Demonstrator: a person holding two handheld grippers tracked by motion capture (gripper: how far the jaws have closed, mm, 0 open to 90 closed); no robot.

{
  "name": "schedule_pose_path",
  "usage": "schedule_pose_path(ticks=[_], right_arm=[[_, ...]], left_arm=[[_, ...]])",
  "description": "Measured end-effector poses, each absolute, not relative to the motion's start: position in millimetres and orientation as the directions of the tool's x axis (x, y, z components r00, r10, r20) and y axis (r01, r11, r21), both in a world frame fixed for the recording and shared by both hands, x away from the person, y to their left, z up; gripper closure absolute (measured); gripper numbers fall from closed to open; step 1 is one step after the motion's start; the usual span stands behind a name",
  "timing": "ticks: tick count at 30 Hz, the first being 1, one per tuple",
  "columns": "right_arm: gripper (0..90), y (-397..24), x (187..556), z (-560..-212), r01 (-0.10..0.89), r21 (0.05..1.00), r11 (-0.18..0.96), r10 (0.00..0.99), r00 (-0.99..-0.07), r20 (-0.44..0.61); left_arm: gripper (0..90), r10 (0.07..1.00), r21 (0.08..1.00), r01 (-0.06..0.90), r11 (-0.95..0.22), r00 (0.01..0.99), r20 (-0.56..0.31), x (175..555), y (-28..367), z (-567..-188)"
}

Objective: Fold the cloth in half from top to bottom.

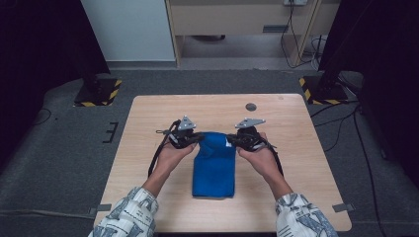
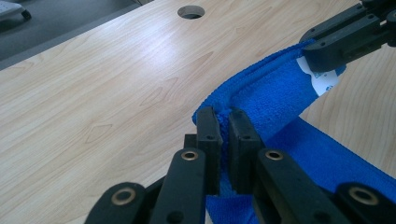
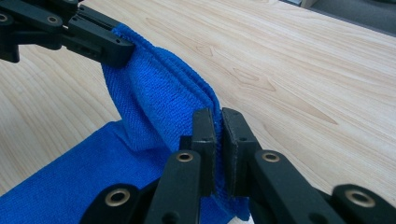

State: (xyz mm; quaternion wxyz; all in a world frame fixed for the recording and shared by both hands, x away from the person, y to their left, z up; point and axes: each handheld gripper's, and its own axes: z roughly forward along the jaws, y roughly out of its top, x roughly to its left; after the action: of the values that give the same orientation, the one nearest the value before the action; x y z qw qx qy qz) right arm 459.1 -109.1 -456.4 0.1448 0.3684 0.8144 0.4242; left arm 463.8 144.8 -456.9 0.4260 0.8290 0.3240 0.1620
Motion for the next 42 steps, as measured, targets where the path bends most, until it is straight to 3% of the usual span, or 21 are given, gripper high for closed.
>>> schedule_pose_path(ticks=[42], right_arm=[[84.6, -117.2, 424.7, -452.7, 0.445, 0.825, 0.349, 0.682, -0.724, 0.102]], left_arm=[[83.0, 0.65, 0.848, 0.379, -0.37, 0.758, -0.056, 428.3, 153.4, -457.4]])
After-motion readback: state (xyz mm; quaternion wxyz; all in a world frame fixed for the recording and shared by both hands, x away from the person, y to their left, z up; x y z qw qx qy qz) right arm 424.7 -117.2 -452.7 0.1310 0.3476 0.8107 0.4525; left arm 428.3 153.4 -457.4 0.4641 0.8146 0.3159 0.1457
